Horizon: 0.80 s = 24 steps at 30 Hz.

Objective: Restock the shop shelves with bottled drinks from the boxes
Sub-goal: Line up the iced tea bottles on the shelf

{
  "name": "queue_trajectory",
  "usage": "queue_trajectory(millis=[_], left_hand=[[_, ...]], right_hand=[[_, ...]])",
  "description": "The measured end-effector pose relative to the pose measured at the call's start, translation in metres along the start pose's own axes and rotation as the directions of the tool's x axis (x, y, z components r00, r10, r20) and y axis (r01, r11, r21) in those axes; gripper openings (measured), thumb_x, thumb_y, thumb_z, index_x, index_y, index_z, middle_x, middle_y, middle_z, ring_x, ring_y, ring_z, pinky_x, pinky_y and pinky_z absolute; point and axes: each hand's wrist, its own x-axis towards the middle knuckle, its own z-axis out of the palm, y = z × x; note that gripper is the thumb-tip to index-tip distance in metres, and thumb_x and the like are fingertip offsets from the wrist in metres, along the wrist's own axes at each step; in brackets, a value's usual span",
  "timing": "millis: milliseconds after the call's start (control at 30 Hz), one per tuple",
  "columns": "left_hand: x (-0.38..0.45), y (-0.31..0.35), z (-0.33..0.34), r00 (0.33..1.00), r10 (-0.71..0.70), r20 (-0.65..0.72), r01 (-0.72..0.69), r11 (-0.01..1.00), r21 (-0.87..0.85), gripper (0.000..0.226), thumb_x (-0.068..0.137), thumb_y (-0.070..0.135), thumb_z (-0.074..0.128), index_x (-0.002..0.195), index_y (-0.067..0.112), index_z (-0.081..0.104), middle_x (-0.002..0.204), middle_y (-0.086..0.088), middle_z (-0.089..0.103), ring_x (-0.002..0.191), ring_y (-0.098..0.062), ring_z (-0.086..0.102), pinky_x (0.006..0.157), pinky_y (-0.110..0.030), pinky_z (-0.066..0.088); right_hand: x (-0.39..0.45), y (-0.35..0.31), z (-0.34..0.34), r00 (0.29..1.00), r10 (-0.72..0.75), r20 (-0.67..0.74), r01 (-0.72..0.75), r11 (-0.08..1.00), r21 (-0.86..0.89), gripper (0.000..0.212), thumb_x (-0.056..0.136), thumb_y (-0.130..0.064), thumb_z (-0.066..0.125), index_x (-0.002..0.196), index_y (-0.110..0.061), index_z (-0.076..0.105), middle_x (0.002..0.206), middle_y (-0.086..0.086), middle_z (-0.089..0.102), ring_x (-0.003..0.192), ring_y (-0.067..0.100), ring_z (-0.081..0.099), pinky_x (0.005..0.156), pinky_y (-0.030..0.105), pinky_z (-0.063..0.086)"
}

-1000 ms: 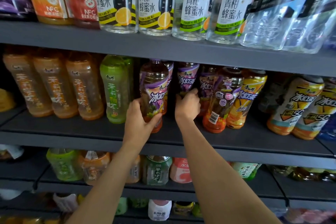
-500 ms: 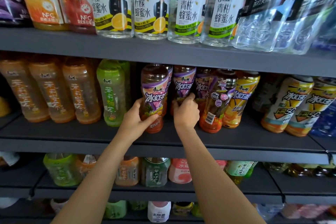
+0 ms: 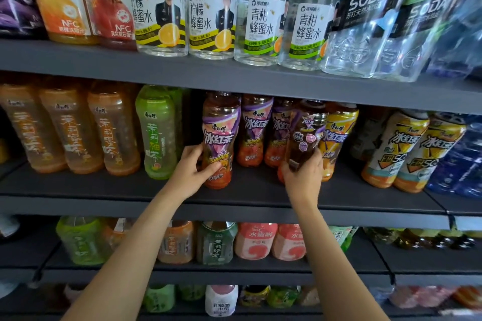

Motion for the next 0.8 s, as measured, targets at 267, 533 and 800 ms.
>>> queue_trajectory(millis=[267, 533, 800], left_hand=[[-0.003, 0.002, 0.005, 0.998, -0.026, -0.051, 0.027, 0.999, 0.025, 0.060, 0.090, 0.022, 0.058, 0.143, 0.015, 0.030, 0.138, -0.009, 0.033, 0.129, -0.022, 0.037, 0.101, -0.026, 0.032], [-0.007, 0.004, 0.016, 0.986, 0.019, -0.163, -0.007, 0.997, 0.071, 0.060, 0.088, 0.024, 0.060, 0.140, 0.011, 0.034, 0.135, -0.011, 0.037, 0.126, -0.024, 0.041, 0.098, -0.023, 0.031], [-0.007, 0.004, 0.025, 0.971, 0.039, -0.235, -0.017, 0.995, 0.097, 0.059, 0.087, 0.024, 0.061, 0.138, 0.006, 0.037, 0.133, -0.015, 0.040, 0.125, -0.027, 0.042, 0.100, -0.028, 0.034]], right_hand=[[-0.024, -0.016, 0.014, 0.985, -0.107, 0.135, 0.105, 0.994, 0.020, 0.064, 0.078, -0.019, 0.073, 0.128, 0.001, 0.038, 0.126, 0.016, 0.049, 0.119, 0.030, 0.046, 0.096, 0.033, 0.038], [-0.034, -0.036, 0.032, 0.977, -0.103, 0.185, 0.112, 0.993, -0.042, 0.068, 0.079, -0.026, 0.072, 0.130, -0.001, 0.034, 0.128, 0.013, 0.044, 0.121, 0.028, 0.040, 0.102, 0.036, 0.037], [-0.035, -0.043, 0.036, 0.982, -0.065, 0.175, 0.099, 0.976, -0.194, 0.065, 0.077, -0.036, 0.073, 0.120, -0.004, 0.036, 0.123, 0.012, 0.041, 0.116, 0.028, 0.041, 0.096, 0.033, 0.037]])
